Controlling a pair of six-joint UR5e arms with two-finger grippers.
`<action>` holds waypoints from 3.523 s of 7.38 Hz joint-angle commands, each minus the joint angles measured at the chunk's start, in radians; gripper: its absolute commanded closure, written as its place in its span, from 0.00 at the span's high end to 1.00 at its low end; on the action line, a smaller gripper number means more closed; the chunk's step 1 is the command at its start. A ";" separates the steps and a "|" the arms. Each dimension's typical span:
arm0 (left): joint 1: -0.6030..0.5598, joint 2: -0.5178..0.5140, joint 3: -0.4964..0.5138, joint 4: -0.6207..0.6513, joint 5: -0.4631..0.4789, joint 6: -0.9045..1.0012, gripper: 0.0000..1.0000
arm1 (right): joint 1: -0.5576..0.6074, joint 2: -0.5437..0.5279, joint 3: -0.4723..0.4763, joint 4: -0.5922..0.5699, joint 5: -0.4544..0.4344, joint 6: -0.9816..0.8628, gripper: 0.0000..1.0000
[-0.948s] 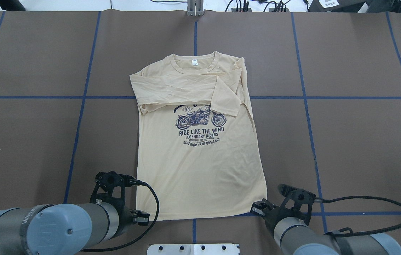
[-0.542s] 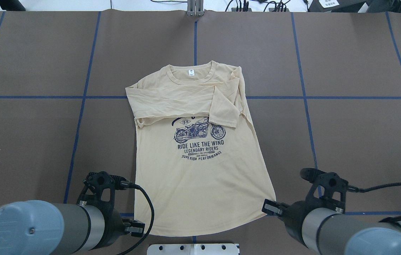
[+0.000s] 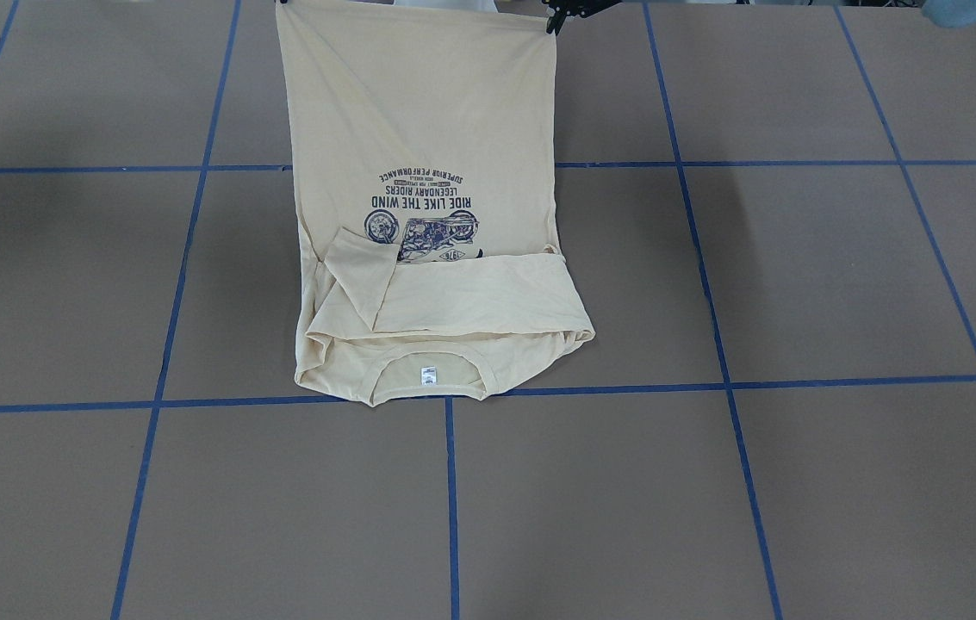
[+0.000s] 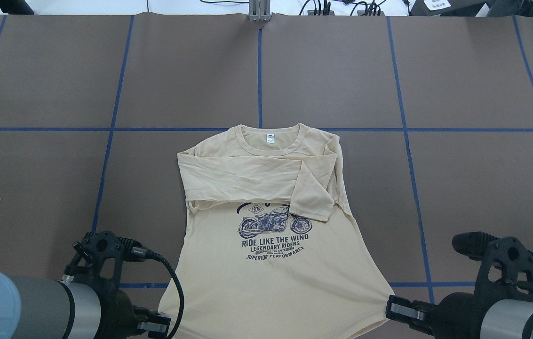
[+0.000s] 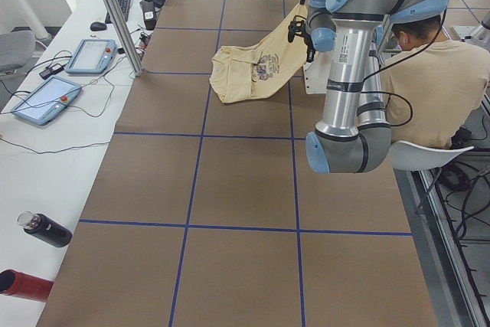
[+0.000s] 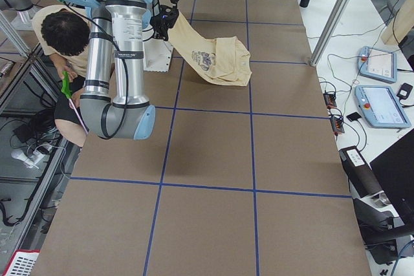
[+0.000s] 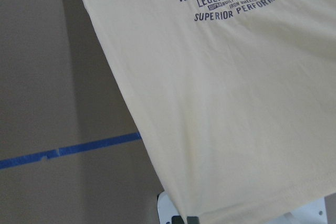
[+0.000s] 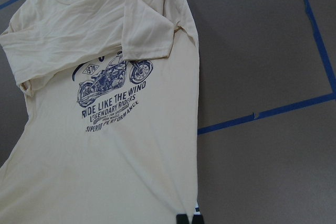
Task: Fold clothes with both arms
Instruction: 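Lift the hem with both grippers and fold it toward the collar, then release the hem and raise both grippers away from the folded shirt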
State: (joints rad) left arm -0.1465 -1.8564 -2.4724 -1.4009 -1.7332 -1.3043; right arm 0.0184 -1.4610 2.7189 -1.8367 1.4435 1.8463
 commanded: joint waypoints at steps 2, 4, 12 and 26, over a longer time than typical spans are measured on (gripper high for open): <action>-0.176 -0.198 0.322 -0.001 0.027 0.167 0.00 | 0.206 0.196 -0.312 0.005 0.004 -0.091 0.00; -0.317 -0.218 0.406 -0.081 0.067 0.316 0.00 | 0.343 0.251 -0.376 0.022 0.005 -0.163 0.00; -0.453 -0.308 0.875 -0.443 0.106 0.382 0.00 | 0.575 0.436 -0.976 0.405 0.020 -0.239 0.00; -0.213 -0.060 0.642 -0.596 0.058 0.252 0.94 | 0.724 0.292 -0.933 0.553 0.288 -0.515 1.00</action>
State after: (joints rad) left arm -0.4029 -1.9179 -1.8304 -1.9954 -1.6968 -1.0061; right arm 0.7415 -1.1682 1.7844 -1.2844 1.7331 1.3318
